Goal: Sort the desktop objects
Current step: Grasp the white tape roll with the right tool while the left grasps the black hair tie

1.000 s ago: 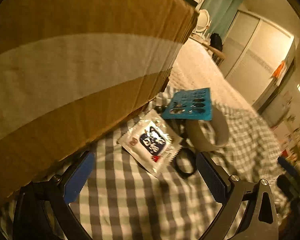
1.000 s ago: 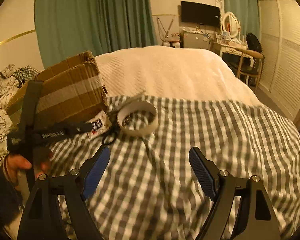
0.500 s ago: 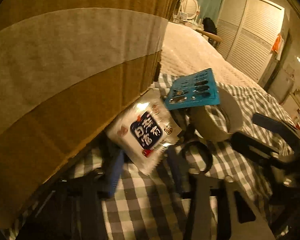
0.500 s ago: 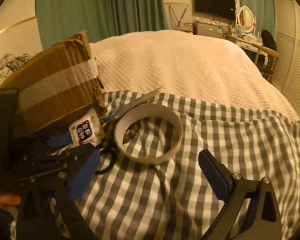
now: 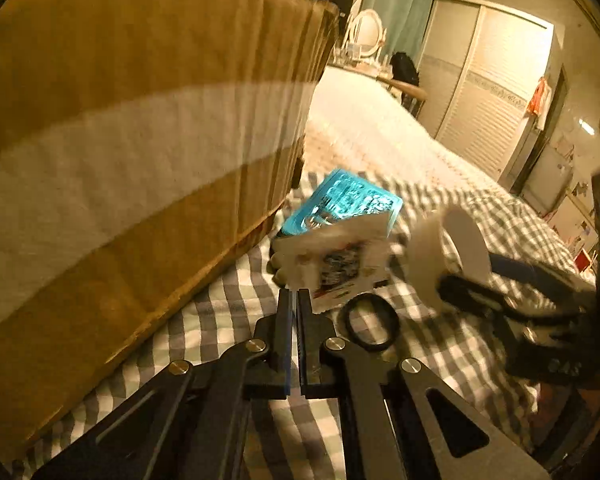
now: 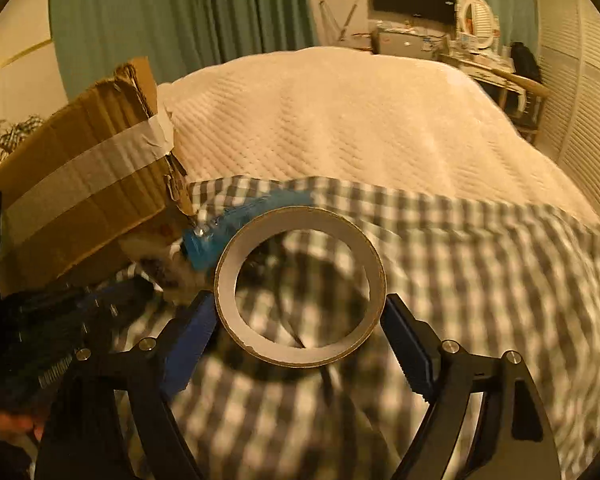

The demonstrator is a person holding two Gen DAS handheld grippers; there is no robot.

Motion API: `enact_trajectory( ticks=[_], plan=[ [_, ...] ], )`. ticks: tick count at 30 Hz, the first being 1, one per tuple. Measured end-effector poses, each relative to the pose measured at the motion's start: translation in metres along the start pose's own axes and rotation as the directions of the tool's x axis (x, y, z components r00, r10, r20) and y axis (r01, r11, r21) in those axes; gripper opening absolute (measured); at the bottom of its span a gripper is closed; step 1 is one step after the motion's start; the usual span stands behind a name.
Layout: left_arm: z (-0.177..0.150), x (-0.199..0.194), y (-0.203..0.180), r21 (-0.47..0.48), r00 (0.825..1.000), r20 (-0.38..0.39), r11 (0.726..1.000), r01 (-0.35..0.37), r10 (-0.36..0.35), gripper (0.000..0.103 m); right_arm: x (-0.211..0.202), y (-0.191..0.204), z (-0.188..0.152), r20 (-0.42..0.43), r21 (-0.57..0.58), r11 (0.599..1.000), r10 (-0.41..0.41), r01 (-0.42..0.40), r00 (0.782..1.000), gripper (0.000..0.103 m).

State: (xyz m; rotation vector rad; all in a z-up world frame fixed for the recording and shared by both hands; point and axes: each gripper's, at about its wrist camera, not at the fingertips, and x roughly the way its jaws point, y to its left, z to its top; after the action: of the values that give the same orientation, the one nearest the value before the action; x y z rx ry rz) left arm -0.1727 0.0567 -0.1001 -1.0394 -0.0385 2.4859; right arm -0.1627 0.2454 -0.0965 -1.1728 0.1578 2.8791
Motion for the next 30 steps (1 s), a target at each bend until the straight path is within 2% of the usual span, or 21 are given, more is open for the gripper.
enact_trajectory(
  ticks=[5, 7, 9, 11, 12, 13, 16, 18, 19, 20, 21, 22, 23, 27, 30],
  plan=[
    [0.0, -0.009, -0.013, 0.063, 1.0, -0.002, 0.998, 0.013, -0.013, 0.002, -0.034, -0.01, -0.02, -0.012, 0.039, 0.999, -0.01, 0.01, 1.0, 0.083],
    [0.004, -0.003, -0.022, 0.089, 1.0, -0.013, 0.996, -0.019, 0.021, 0.004, -0.048, -0.01, -0.026, -0.012, 0.044, 0.999, -0.005, 0.006, 1.0, 0.083],
    [0.002, 0.003, -0.025, 0.106, 0.997, -0.035, 0.993, -0.058, 0.062, 0.02, -0.06, -0.008, -0.031, 0.002, 0.044, 0.999, -0.007, 0.007, 1.0, 0.083],
    [0.0, 0.007, -0.027, 0.114, 0.996, -0.04, 0.991, -0.073, 0.078, 0.075, -0.065, -0.008, -0.034, 0.012, 0.063, 0.998, 0.0, -0.001, 1.0, 0.083],
    [-0.002, 0.007, -0.029, 0.123, 0.996, -0.025, 0.989, -0.087, 0.09, 0.082, -0.064, -0.01, -0.033, 0.014, 0.075, 0.997, 0.008, -0.009, 1.0, 0.083],
    [-0.002, 0.007, -0.032, 0.129, 0.996, -0.016, 0.988, -0.089, 0.092, 0.084, -0.065, -0.012, -0.034, 0.02, 0.097, 0.995, 0.019, -0.021, 1.0, 0.083],
    [-0.001, 0.016, -0.04, 0.128, 0.999, -0.039, 0.991, -0.03, 0.035, 0.084, -0.061, -0.014, -0.036, 0.03, 0.137, 0.99, 0.038, -0.042, 0.999, 0.083],
    [-0.005, 0.024, -0.042, 0.124, 0.996, -0.08, 0.992, 0.04, -0.03, 0.065, -0.058, -0.017, -0.038, 0.031, 0.161, 0.985, 0.054, -0.058, 0.998, 0.083],
    [-0.006, 0.029, -0.047, 0.14, 0.993, -0.111, 0.988, 0.059, -0.044, 0.041, -0.056, -0.017, -0.038, 0.033, 0.175, 0.982, 0.064, -0.069, 0.997, 0.083],
    [-0.009, 0.033, -0.052, 0.159, 0.991, -0.128, 0.985, 0.063, -0.043, 0.033, -0.055, -0.019, -0.039, 0.04, 0.188, 0.979, 0.072, -0.079, 0.997, 0.083],
    [-0.011, 0.033, -0.055, 0.172, 0.991, -0.126, 0.983, 0.069, -0.047, 0.029, -0.054, -0.02, -0.039, 0.044, 0.194, 0.977, 0.076, -0.083, 0.996, 0.083],
    [-0.01, 0.033, -0.056, 0.171, 0.99, -0.128, 0.981, 0.088, -0.067, 0.011, -0.053, -0.021, -0.039, 0.047, 0.195, 0.977, 0.075, -0.082, 0.996, 0.083],
    [-0.01, 0.034, -0.054, 0.158, 0.987, -0.133, 0.981, 0.116, -0.095, 0.005, -0.053, -0.021, -0.038, 0.049, 0.194, 0.978, 0.069, -0.077, 0.996, 0.083],
    [-0.006, 0.031, -0.052, 0.116, 0.982, -0.118, 0.98, 0.159, -0.146, 0.004, -0.057, -0.023, -0.038, 0.053, 0.193, 0.979, 0.062, -0.071, 0.997, 0.083],
    [-0.001, 0.014, -0.054, 0.114, 0.981, -0.077, 0.976, 0.184, -0.176, 0.004, -0.065, -0.02, -0.036, 0.062, 0.177, 0.982, 0.054, -0.064, 0.997, 0.083]
  ],
)
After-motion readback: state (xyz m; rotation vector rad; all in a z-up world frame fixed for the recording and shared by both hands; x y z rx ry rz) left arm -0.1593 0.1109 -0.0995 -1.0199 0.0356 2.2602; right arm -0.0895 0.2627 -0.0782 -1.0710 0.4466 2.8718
